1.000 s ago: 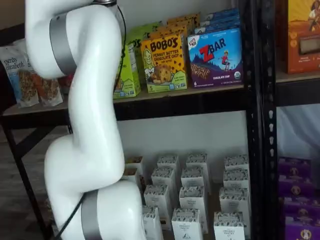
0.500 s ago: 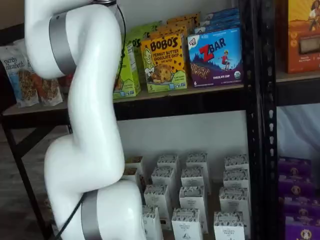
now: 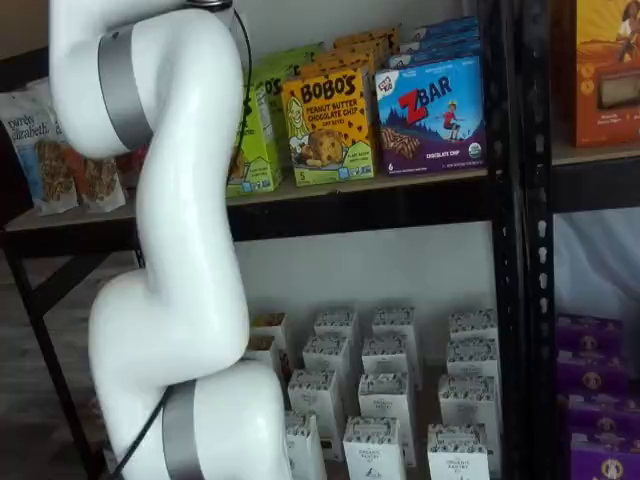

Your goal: Pick the green box on the top shelf, the fourth from the left

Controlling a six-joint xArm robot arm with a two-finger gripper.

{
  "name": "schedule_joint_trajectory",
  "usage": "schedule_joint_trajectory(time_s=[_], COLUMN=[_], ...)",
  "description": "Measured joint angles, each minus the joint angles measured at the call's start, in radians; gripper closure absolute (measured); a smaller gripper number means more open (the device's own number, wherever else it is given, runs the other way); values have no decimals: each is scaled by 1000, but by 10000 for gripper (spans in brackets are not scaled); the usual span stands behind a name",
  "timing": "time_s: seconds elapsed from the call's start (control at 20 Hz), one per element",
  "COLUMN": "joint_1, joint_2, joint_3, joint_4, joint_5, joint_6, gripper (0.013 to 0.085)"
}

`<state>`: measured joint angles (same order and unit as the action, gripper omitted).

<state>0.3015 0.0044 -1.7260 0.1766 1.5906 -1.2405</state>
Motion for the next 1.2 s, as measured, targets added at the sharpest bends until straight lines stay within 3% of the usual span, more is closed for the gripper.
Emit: schedule_joint_trajectory(time_s=[1.2], joint_1=[2], joint_2=[-50], joint_3=[39], joint_4=[35], joint_5=[13], joint_6=[8], gripper=[690])
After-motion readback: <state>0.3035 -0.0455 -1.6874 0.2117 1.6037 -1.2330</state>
